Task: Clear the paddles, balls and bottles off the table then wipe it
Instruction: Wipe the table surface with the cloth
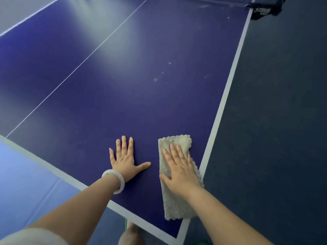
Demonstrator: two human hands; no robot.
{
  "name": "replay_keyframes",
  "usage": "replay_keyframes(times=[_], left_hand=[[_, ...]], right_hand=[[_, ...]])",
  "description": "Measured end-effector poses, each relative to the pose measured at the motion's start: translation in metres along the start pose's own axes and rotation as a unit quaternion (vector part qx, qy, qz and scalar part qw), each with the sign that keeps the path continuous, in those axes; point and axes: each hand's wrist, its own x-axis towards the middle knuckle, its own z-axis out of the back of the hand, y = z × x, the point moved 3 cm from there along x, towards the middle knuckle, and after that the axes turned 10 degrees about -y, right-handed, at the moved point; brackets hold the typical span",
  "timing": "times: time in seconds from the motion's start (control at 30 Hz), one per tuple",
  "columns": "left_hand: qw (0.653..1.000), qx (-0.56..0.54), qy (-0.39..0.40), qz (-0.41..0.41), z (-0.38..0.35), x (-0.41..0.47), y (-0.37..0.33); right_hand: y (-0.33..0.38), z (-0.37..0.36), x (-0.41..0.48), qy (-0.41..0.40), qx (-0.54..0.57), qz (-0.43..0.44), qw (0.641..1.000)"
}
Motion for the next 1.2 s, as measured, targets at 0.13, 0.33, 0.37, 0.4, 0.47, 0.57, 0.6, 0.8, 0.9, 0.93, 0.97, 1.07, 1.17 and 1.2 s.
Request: replay_keyframes(times=[0.13, 0.33, 0.37, 0.4, 0.47, 0.57, 0.6, 0.8, 0.9, 0.93, 0.97, 1.07, 1.17, 1.2], left_hand=[[1.0, 0.013, 0.006, 0.012, 0.001, 0.0, -0.001], [1.0, 0.008, 0.018, 0.011, 0.003, 0.002, 0.0], [1.0, 0.007, 0.018, 0.01, 0.003, 0.002, -0.001], [1.0, 0.006, 0.017, 0.006, 0.003, 0.003, -0.002], [1.0, -0.002, 0.02, 0.006, 0.003, 0.002, 0.0], [1.0, 0.0, 0.022, -0.004, 0.0, 0.004, 0.002], [1.0, 0.002, 0.019, -0.006, -0.001, 0.005, 0.003], [0.999, 0.012, 0.051, 0.014, 0.006, 0.004, -0.002], [0.994, 0.046, 0.072, 0.073, 0.017, 0.008, -0.022], [0.992, 0.042, 0.056, 0.101, 0.021, 0.011, -0.034], [0.991, 0.029, 0.027, 0.126, 0.025, 0.016, -0.048], [0.981, -0.023, -0.032, 0.187, 0.027, 0.033, -0.092], [0.96, -0.065, -0.038, 0.269, 0.018, 0.057, -0.124], [0.951, -0.082, -0.044, 0.296, 0.018, 0.067, -0.133]], right_hand=[[-0.015, 0.005, 0.01, 0.001, -0.034, 0.062, 0.998], [-0.036, 0.014, 0.053, -0.001, -0.107, 0.166, 0.98], [-0.039, 0.016, 0.061, 0.002, -0.116, 0.18, 0.977], [-0.041, 0.02, 0.067, 0.005, -0.124, 0.191, 0.974], [-0.045, 0.022, 0.078, 0.009, -0.139, 0.221, 0.965], [-0.051, 0.025, 0.089, -0.023, -0.149, 0.267, 0.952], [-0.055, 0.026, 0.091, -0.03, -0.153, 0.281, 0.947], [-0.076, 0.039, 0.118, -0.017, -0.165, 0.322, 0.932], [-0.087, 0.051, 0.14, -0.003, -0.172, 0.321, 0.931], [-0.09, 0.054, 0.146, 0.003, -0.172, 0.322, 0.931], [-0.092, 0.056, 0.15, 0.009, -0.172, 0.327, 0.929], [-0.096, 0.062, 0.164, 0.019, -0.17, 0.349, 0.921], [-0.103, 0.072, 0.19, 0.022, -0.178, 0.365, 0.913], [-0.107, 0.076, 0.2, 0.022, -0.181, 0.374, 0.909]])
